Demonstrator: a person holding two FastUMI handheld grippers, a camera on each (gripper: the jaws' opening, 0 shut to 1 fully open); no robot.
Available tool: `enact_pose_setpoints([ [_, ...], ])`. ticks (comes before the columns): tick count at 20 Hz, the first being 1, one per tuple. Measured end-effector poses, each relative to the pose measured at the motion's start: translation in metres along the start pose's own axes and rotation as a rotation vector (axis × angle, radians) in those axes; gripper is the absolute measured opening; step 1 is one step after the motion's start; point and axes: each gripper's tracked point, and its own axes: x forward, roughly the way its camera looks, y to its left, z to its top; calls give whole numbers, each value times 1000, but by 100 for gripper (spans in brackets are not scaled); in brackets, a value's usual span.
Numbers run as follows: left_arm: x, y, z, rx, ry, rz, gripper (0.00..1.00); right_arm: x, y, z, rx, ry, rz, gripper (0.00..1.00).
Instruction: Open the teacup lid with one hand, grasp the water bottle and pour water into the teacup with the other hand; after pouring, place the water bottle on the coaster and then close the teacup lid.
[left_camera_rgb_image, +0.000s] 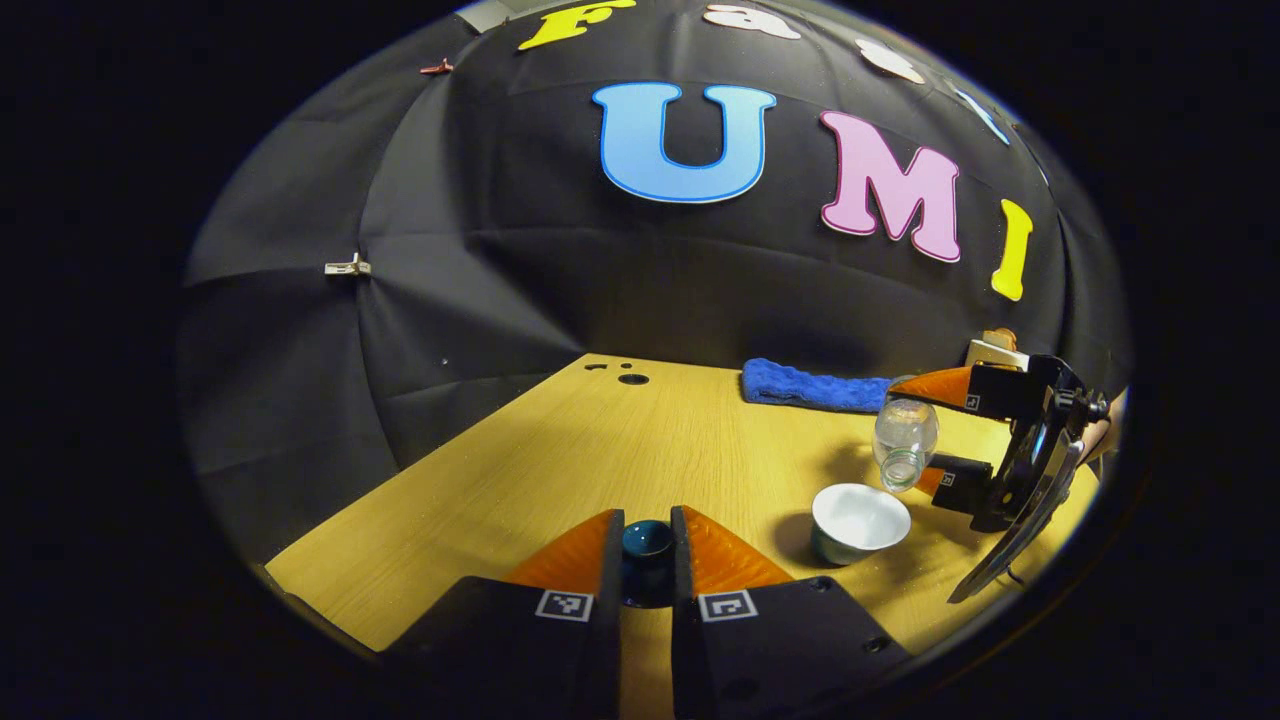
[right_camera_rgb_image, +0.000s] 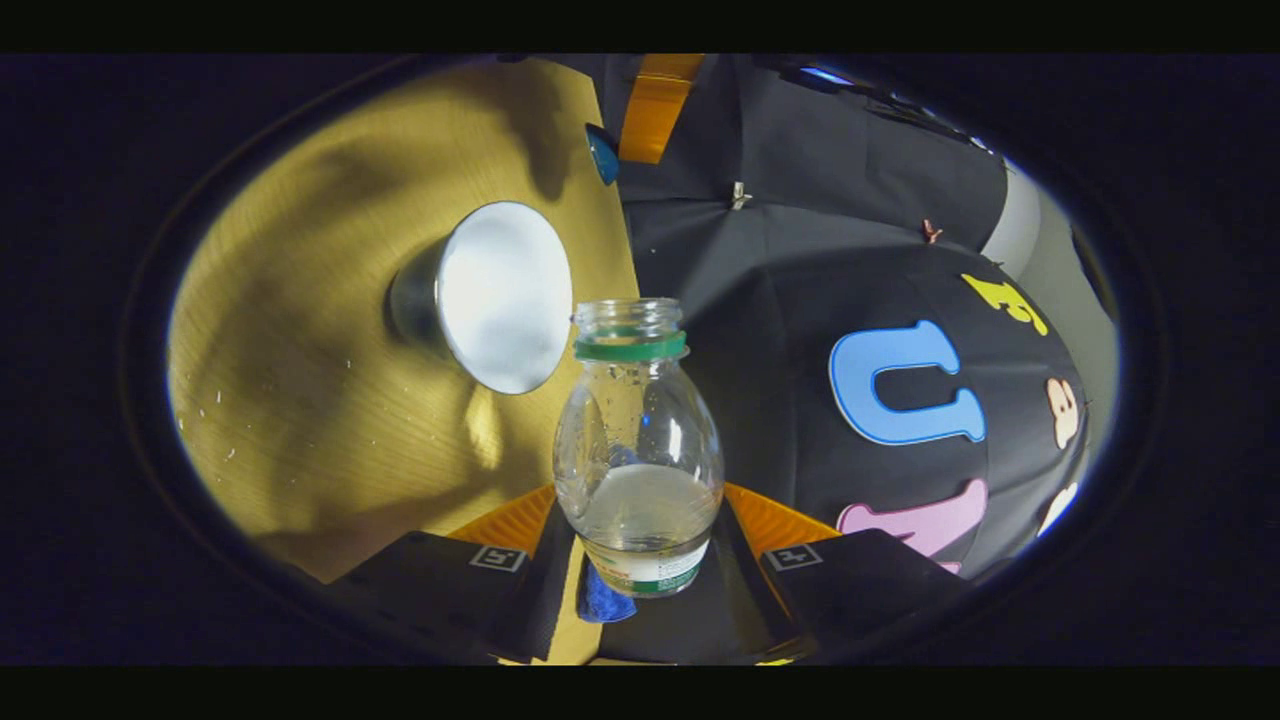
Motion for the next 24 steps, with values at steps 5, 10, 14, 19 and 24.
enact_pose_setpoints([
  [5,-1,1,-1,4,-1,-2,24,4,2,3,-19,-13,2,71],
  [10,-1,2,0,14,-6,-2,24,8,1,4,-49,-30,4,71],
  [14,-1,8,-6,16,9,5,24,7,-3,5,-76,-33,-11,71],
  [19,-3,10,-6,9,7,8,24,5,-6,6,-107,-41,-28,71],
  [24,-4,6,-5,20,3,1,24,9,-4,7,-117,-39,-25,71],
])
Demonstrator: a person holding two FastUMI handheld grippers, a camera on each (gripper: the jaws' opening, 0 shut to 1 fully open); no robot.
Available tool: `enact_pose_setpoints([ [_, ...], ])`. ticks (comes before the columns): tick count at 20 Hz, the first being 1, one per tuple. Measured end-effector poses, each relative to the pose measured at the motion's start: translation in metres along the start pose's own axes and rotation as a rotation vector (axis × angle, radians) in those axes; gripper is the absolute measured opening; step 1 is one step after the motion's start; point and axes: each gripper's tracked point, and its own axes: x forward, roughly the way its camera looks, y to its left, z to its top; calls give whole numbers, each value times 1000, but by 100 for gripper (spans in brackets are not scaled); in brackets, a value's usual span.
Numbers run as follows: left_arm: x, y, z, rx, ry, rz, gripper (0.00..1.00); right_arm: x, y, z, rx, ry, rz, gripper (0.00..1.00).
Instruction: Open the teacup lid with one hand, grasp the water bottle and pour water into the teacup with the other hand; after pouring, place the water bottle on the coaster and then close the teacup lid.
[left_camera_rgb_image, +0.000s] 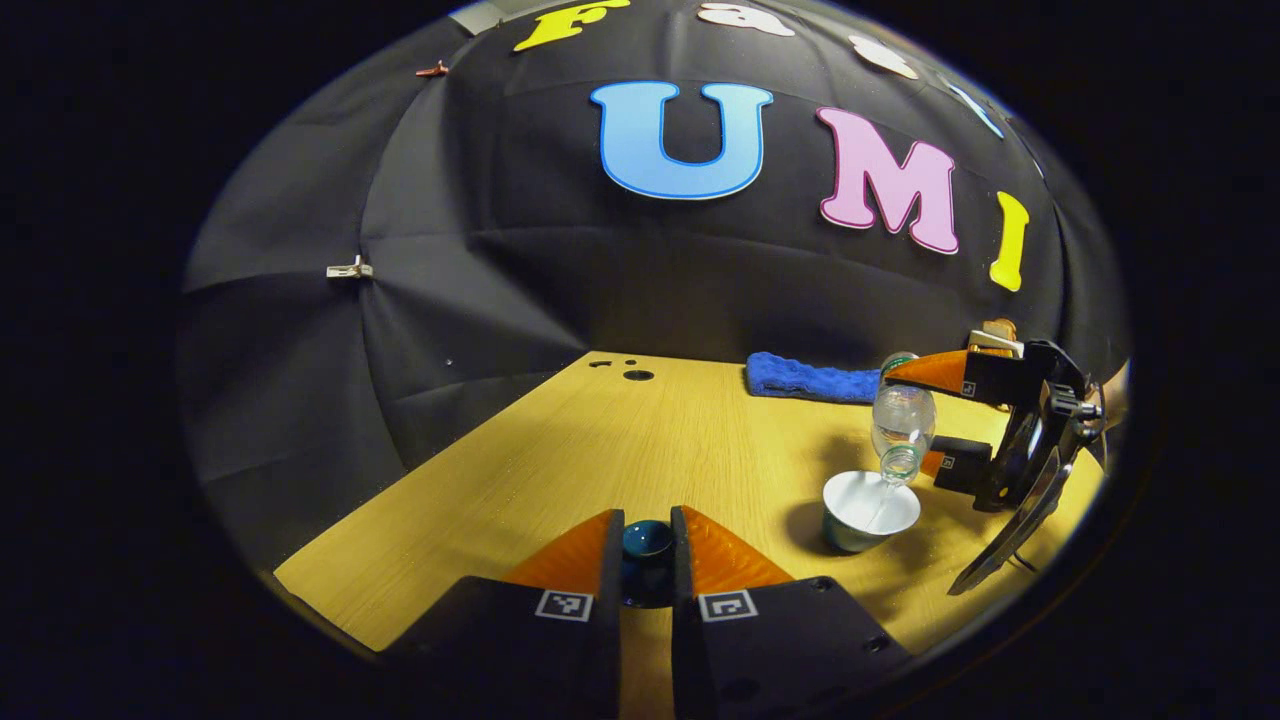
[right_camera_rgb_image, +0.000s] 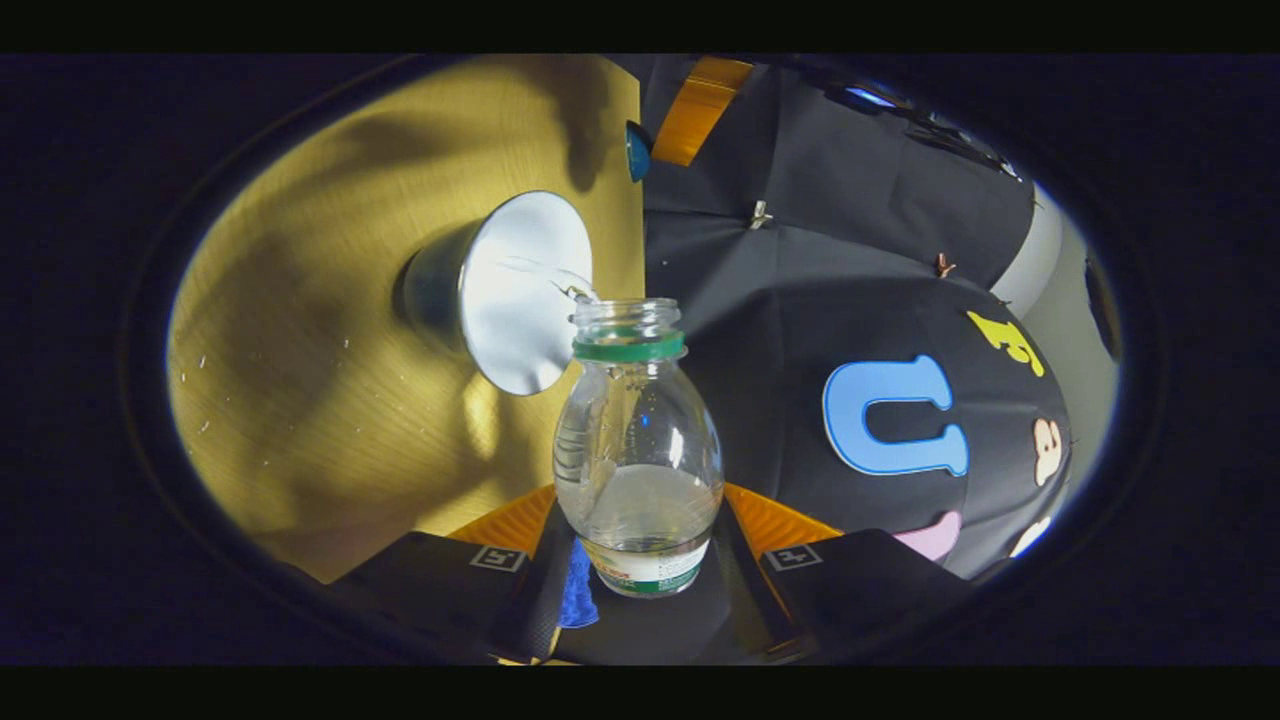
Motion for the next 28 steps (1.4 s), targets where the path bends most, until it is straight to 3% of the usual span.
enact_pose_setpoints([
  [4,-1,-3,1,6,-2,-9,28,1,-1,0,-20,-12,-6,71],
  [6,0,-3,0,12,-2,-10,21,3,0,-5,-23,-12,3,71],
  [7,1,-3,1,15,-3,-10,24,3,-2,-5,-31,-14,3,71],
  [11,2,0,3,19,-8,-6,21,4,0,-5,-38,-24,4,71],
  [12,4,0,4,18,-8,-5,24,5,-2,-5,-43,-26,2,71],
  [14,4,0,5,18,-8,-4,21,5,-3,-4,-54,-35,3,71],
  [15,4,0,5,18,-7,-3,24,3,-3,-4,-57,-40,4,71],
  [26,4,-4,11,33,-17,-22,21,2,-4,-4,-110,-73,-4,71],
  [28,5,-3,12,35,-18,-17,24,3,-4,-3,-124,-77,-8,71],
])
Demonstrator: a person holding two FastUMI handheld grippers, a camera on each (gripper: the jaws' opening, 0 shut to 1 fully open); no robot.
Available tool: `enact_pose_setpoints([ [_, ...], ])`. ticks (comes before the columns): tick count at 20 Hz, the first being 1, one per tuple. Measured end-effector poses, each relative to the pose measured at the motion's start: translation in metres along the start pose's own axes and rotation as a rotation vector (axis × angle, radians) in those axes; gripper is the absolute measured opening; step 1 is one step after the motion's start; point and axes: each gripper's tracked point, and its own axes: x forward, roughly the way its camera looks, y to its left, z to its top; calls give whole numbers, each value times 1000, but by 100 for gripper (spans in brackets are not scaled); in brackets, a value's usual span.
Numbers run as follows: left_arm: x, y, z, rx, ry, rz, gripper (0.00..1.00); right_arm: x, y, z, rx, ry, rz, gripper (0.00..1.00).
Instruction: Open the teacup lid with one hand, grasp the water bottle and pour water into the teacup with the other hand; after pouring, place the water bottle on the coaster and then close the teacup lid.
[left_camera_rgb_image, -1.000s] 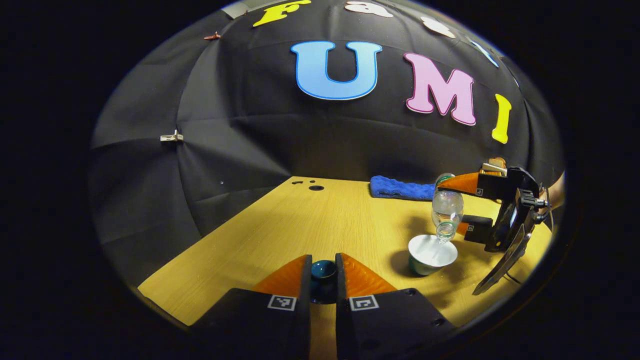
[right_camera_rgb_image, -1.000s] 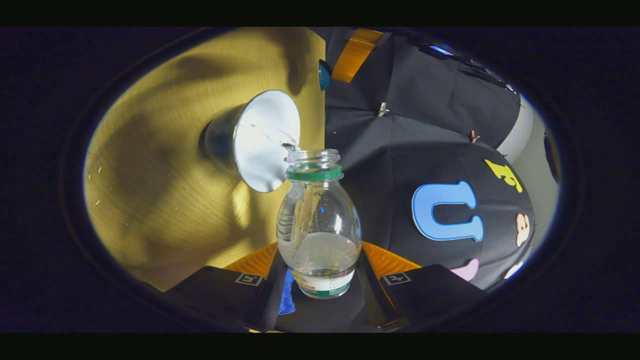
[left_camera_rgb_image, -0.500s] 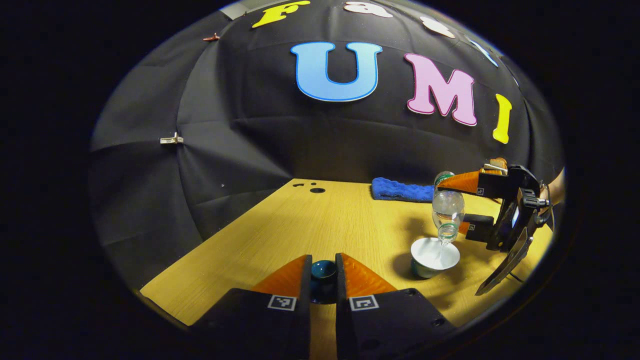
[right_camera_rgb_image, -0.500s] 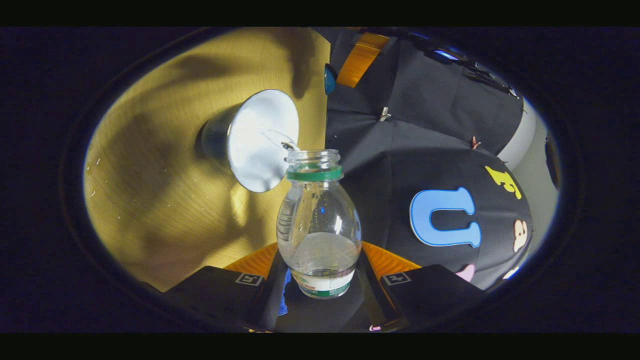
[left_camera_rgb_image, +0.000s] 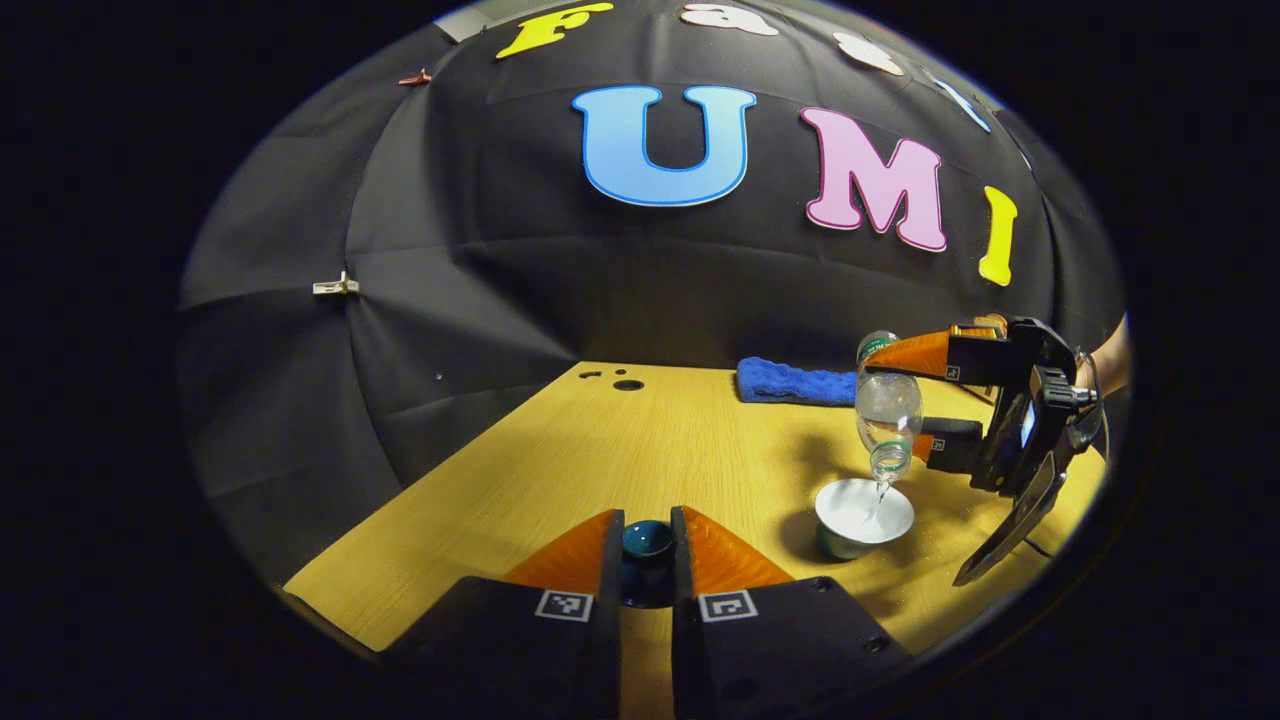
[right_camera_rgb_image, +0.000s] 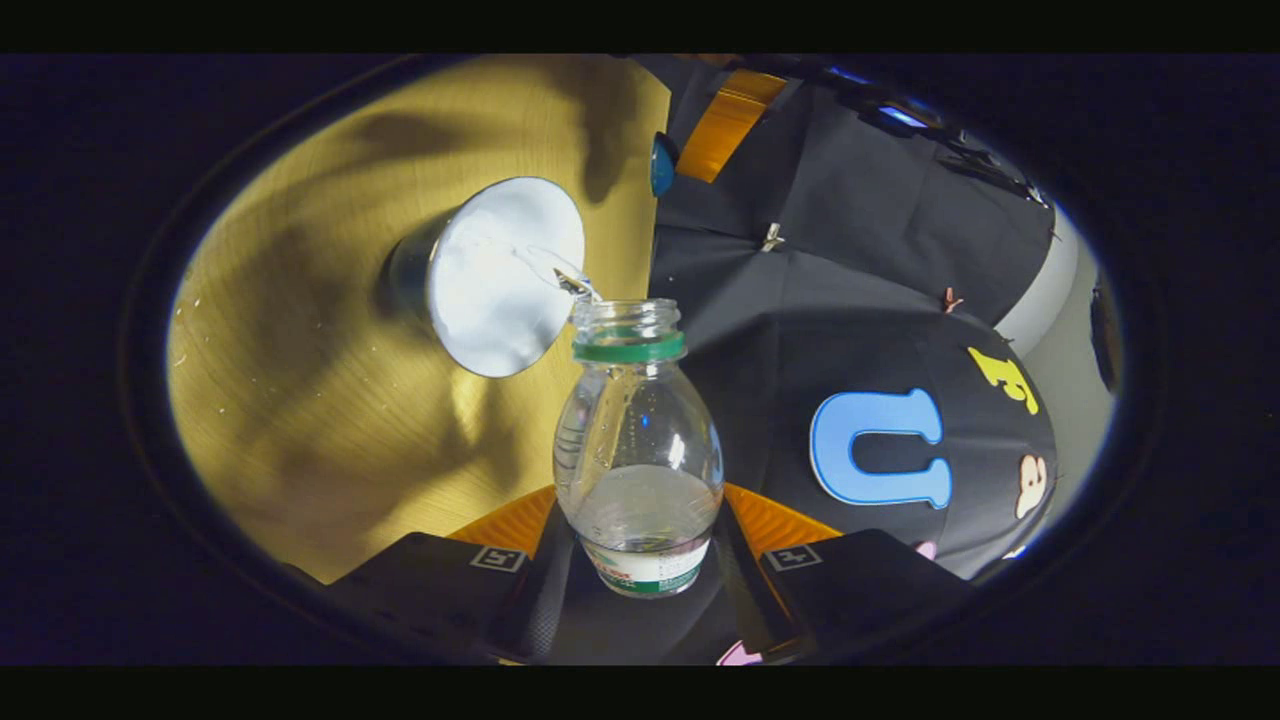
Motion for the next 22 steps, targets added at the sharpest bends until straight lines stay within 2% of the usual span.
enact_pose_setpoints([
  [4,0,4,-1,0,4,7,24,-2,0,2,-25,-18,-4,71],
  [5,1,5,-1,1,4,7,21,-2,0,1,-30,-22,-6,71],
  [6,1,4,0,3,4,6,24,-2,-1,1,-36,-25,-10,71],
  [7,2,4,-1,4,5,6,20,-2,1,-1,-38,-23,-8,71],
  [8,2,4,0,6,4,5,24,0,-1,-1,-38,-19,-11,71],
  [10,2,4,-1,9,5,4,24,2,-1,-1,-44,-16,-12,71],
  [11,2,4,0,10,5,3,24,1,-1,0,-46,-19,-12,75],
  [12,3,4,-2,11,5,3,24,1,0,-1,-48,-22,-12,71],
  [17,6,5,-3,12,4,8,20,0,0,-2,-65,-31,-13,71],
  [19,5,4,-2,16,2,7,24,2,0,-3,-76,-33,-19,75],
  [20,5,5,-1,18,2,6,21,0,1,-2,-75,-33,-20,71],
  [22,4,4,-1,22,1,7,24,-2,1,0,-80,-38,-20,71],
])
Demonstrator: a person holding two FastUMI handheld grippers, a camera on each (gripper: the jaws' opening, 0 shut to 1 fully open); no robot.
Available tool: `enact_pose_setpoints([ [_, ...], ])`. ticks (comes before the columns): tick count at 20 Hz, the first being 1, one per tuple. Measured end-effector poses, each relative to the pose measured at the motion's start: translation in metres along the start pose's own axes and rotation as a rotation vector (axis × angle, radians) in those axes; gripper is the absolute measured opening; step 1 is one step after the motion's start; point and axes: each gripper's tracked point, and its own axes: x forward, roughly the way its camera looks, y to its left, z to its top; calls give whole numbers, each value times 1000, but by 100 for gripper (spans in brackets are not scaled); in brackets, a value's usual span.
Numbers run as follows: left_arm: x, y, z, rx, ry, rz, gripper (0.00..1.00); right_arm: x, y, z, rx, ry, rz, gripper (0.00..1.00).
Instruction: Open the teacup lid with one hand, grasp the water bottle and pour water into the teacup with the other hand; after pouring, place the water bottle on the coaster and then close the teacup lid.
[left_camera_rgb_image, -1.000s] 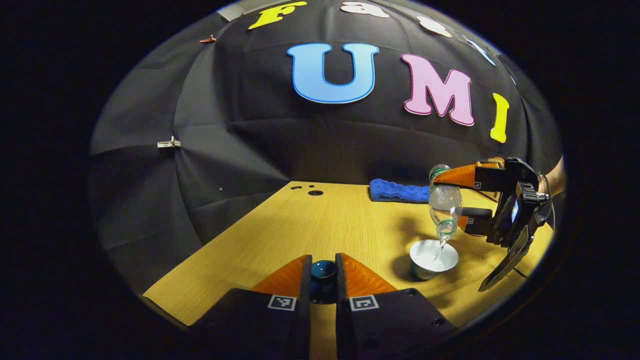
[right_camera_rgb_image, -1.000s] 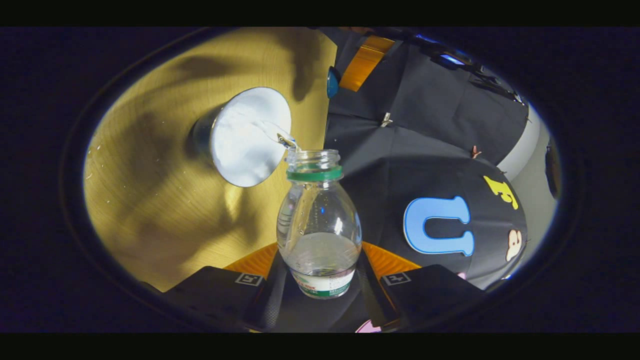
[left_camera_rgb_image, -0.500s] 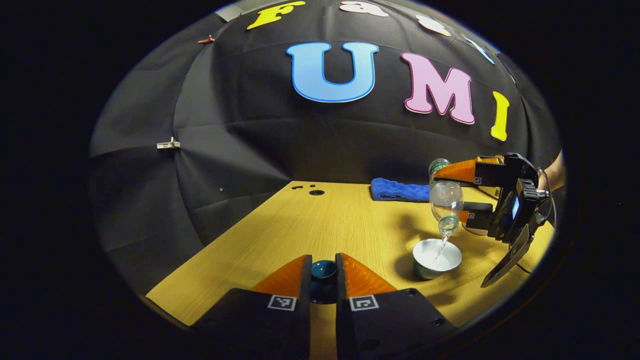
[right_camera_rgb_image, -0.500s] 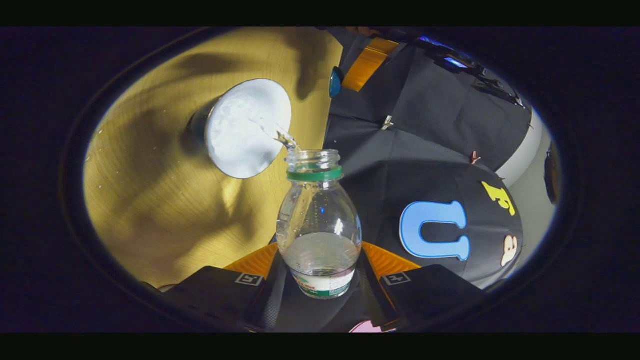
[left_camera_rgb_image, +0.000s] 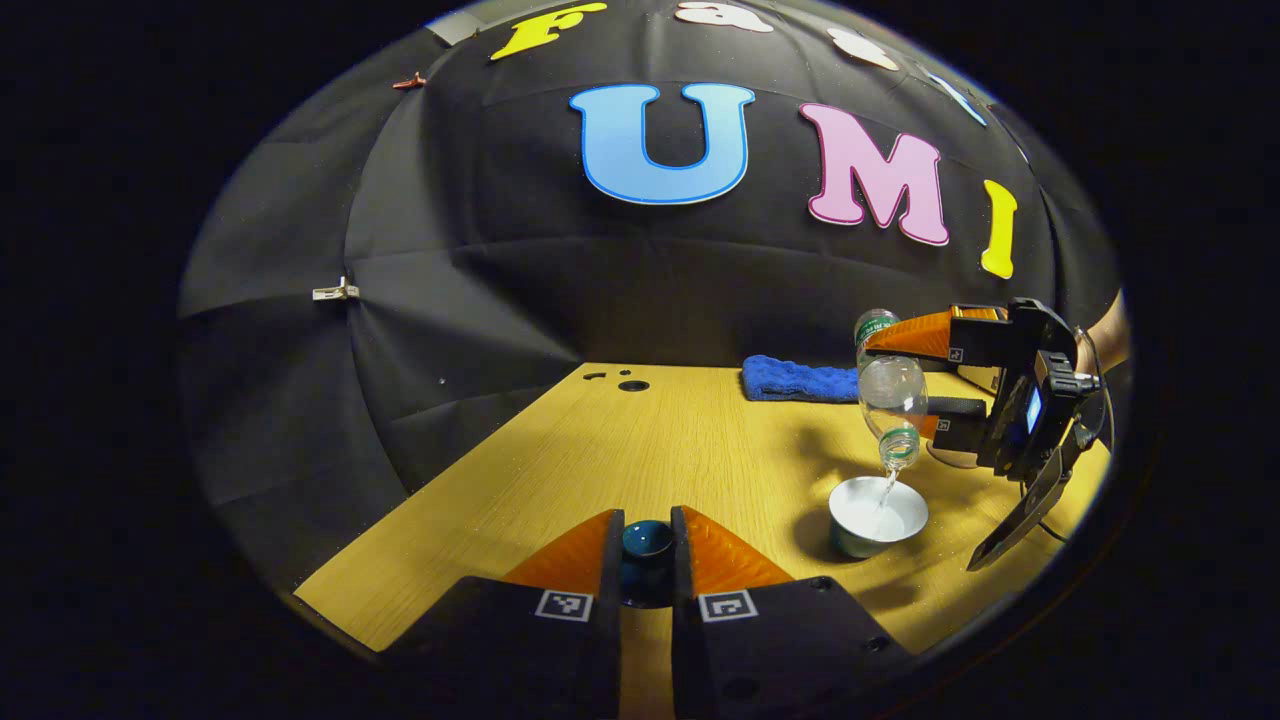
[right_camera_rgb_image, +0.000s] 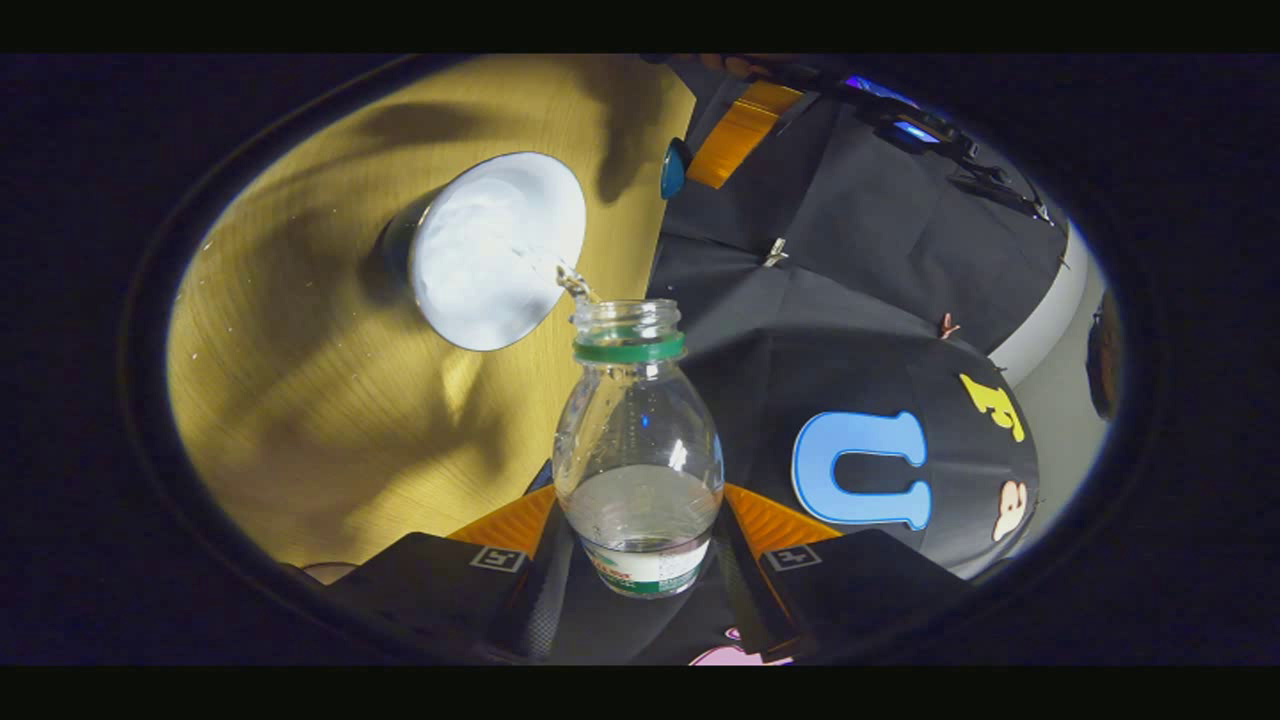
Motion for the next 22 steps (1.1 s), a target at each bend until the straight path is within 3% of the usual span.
enact_pose_setpoints([
  [22,-11,-22,6,101,-31,-22,24,-1,4,0,-79,-24,-27,70],
])
